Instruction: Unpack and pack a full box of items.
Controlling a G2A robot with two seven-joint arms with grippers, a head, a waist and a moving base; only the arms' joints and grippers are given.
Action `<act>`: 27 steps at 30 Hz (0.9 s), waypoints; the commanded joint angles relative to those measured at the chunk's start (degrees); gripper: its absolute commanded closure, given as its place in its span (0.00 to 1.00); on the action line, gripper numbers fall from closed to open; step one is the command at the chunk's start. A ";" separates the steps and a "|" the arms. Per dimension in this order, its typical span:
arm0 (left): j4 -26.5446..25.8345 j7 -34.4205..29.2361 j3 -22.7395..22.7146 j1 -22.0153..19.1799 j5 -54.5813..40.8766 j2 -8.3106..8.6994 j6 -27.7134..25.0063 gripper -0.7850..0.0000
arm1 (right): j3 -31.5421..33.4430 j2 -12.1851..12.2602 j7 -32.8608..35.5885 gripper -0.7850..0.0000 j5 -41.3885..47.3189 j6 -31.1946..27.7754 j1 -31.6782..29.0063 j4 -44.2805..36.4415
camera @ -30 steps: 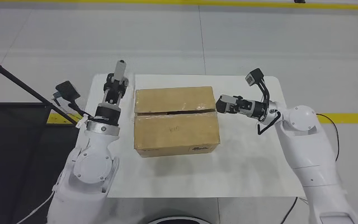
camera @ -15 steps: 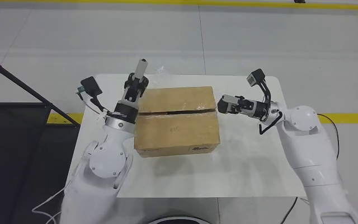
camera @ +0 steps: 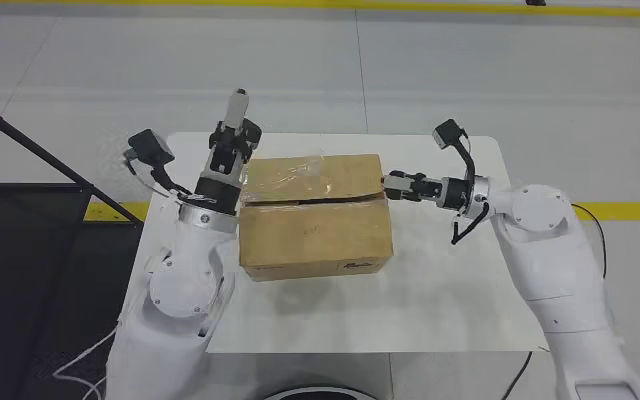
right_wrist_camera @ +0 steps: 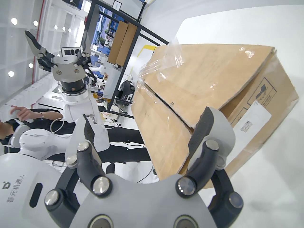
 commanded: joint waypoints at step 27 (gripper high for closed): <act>-2.63 -7.62 -32.82 23.73 -20.42 0.20 -10.12 0.00 | -15.14 -3.76 -20.54 0.00 -30.76 16.22 9.70 -7.42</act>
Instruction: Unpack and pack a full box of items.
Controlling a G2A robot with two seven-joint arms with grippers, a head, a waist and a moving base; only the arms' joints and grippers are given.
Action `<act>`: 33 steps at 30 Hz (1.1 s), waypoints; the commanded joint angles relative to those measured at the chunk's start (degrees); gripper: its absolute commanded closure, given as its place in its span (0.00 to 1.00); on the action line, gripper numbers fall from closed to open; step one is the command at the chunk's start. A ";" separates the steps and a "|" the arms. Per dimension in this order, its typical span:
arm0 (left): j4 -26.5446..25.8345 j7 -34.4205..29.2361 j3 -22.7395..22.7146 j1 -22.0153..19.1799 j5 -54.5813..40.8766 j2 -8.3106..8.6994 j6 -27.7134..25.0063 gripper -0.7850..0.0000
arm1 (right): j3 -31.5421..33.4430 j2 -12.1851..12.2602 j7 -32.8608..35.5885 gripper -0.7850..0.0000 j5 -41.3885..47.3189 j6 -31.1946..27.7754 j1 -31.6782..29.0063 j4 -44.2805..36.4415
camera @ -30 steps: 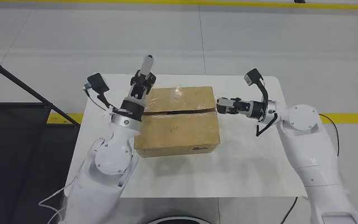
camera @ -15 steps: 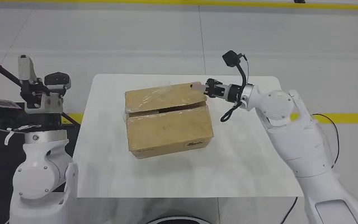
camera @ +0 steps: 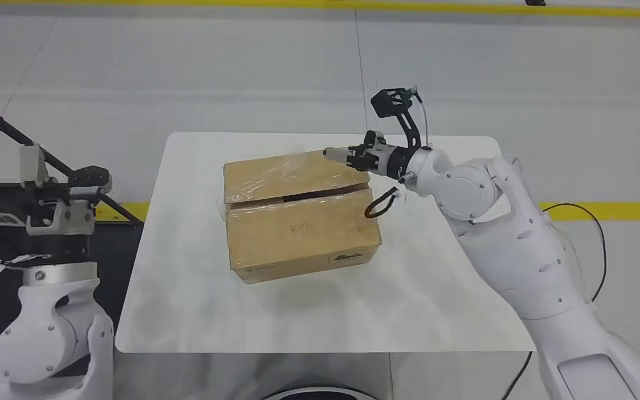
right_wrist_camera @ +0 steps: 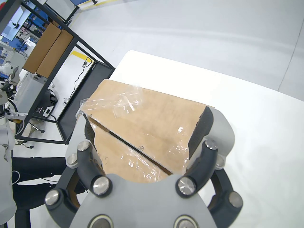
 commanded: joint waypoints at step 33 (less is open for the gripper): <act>3.05 -1.65 5.83 5.00 3.78 -0.90 -1.90 0.00 | -13.48 -6.78 -8.64 0.00 -11.12 -7.59 8.52 12.41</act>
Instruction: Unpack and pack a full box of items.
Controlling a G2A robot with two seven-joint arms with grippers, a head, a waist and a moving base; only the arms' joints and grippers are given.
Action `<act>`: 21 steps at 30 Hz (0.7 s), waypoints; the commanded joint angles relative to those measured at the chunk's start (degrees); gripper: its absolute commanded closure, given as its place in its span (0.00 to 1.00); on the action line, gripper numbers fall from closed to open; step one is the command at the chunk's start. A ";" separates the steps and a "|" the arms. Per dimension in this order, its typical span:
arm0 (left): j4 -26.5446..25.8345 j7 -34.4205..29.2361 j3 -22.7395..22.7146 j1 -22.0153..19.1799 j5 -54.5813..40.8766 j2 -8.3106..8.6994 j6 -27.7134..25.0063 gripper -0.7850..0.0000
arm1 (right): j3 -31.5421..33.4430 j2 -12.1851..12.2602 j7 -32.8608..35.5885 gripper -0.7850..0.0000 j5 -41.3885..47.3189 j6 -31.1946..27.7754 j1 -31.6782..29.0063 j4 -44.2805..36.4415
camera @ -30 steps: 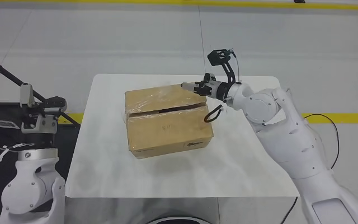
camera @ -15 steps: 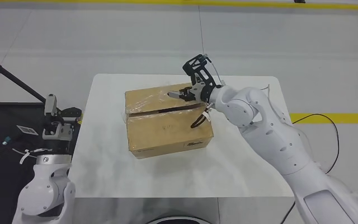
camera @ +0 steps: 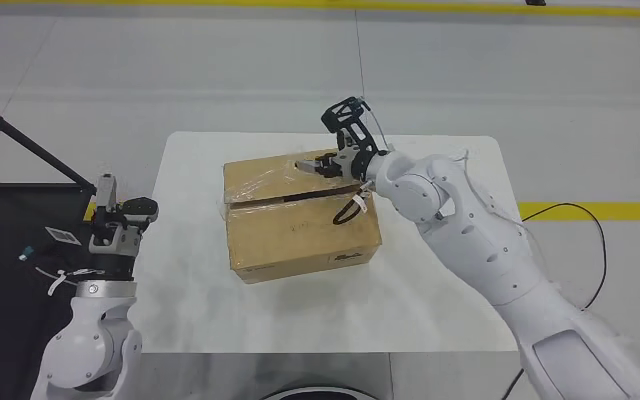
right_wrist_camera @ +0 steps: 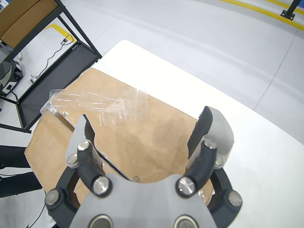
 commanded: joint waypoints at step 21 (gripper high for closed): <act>1.09 -0.77 0.48 0.62 -0.37 -0.34 -0.80 0.00 | -6.69 -6.95 3.49 0.30 -4.30 -8.07 9.44 13.87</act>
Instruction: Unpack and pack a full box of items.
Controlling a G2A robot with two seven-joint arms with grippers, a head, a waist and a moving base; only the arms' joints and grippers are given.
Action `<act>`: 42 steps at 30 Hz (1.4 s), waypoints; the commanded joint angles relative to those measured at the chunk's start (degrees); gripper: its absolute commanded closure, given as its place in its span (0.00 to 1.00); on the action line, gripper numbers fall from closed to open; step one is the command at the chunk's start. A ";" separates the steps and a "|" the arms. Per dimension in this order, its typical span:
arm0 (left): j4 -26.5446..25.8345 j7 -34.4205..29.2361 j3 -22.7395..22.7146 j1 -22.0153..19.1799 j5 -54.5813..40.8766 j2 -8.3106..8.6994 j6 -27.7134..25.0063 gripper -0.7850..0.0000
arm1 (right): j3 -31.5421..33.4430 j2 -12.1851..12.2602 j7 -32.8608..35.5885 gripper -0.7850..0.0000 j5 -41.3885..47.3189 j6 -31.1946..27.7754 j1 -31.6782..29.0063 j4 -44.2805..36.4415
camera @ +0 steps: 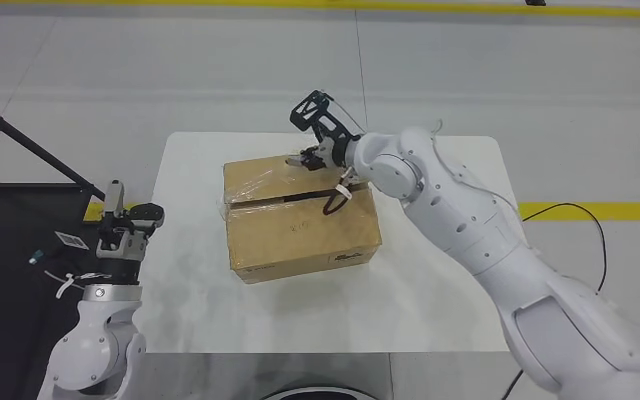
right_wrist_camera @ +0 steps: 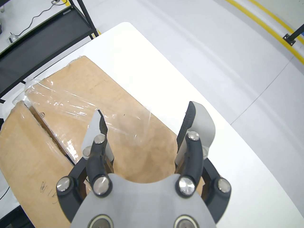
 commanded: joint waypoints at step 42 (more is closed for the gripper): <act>0.33 -6.98 2.28 -3.70 2.02 0.09 0.24 0.00 | 23.89 5.66 14.51 1.00 13.38 -0.30 -17.48 -23.40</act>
